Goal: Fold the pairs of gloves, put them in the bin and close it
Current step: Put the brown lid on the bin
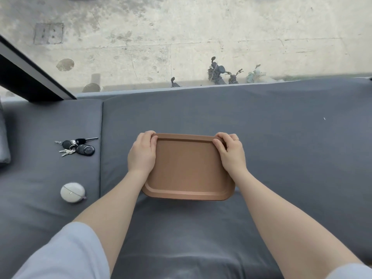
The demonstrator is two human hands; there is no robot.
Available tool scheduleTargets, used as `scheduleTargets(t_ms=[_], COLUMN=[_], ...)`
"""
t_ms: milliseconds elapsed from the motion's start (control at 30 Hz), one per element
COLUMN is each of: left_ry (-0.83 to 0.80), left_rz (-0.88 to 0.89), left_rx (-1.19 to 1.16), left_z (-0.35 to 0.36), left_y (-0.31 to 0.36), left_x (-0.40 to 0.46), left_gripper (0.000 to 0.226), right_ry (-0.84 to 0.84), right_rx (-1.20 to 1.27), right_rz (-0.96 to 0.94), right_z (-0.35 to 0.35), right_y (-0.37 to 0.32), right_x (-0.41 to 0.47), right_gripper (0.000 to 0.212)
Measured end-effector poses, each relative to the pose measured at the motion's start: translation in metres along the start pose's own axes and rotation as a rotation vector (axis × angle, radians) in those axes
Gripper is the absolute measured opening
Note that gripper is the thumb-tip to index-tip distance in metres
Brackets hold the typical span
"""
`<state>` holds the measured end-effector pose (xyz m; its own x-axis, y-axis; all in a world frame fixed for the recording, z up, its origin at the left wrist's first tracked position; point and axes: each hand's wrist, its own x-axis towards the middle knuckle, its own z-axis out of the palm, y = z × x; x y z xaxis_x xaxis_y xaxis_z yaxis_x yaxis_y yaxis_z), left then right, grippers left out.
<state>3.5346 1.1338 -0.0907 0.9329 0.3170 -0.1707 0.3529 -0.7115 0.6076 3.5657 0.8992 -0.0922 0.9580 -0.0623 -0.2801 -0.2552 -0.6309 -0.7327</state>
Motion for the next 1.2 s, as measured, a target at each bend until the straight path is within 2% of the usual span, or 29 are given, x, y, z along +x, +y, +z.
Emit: scheduleTargets(t_ms=[200, 300, 367, 500, 600, 733, 933, 1100, 1200], left_ry=[0.021, -0.013, -0.015, 0.092, 0.061, 0.018, 0.024, 0.031, 0.082], left_rz=[0.046, 0.087, 0.040, -0.272, -0.287, -0.261, -0.242, -0.298, -0.330], left_rx=[-0.070, -0.122, -0.081, -0.153, -0.069, 0.088, 0.167, 0.115, -0.083], left_z=[-0.002, -0.008, -0.007, -0.006, -0.008, -0.010, -0.013, -0.008, -0.002], left_y=[0.001, -0.003, -0.005, 0.000, -0.009, -0.012, -0.005, -0.001, -0.009], left_x=[0.004, 0.000, -0.009, -0.034, -0.053, -0.078, -0.076, -0.064, -0.068], left_gripper=[0.026, 0.028, 0.035, 0.040, 0.036, 0.036, 0.034, 0.035, 0.036], right_ry=[0.049, 0.065, 0.037, 0.112, 0.089, -0.013, -0.009, 0.019, 0.070], right_rx=[-0.001, -0.216, -0.286, 0.017, -0.002, -0.187, -0.164, -0.259, -0.052], right_rz=[0.049, -0.082, -0.134, 0.181, 0.366, 0.410, 0.440, 0.430, 0.426], right_z=[0.000, -0.006, -0.007, 0.001, 0.002, 0.002, 0.002, 0.000, 0.001], right_y=[0.000, -0.001, 0.000, 0.002, 0.012, 0.023, 0.016, 0.006, 0.014], right_x=[-0.004, -0.010, -0.017, -0.039, -0.068, -0.107, -0.108, -0.088, -0.088], right_gripper=[0.026, 0.027, 0.032, 0.039, 0.039, 0.040, 0.042, 0.042, 0.038])
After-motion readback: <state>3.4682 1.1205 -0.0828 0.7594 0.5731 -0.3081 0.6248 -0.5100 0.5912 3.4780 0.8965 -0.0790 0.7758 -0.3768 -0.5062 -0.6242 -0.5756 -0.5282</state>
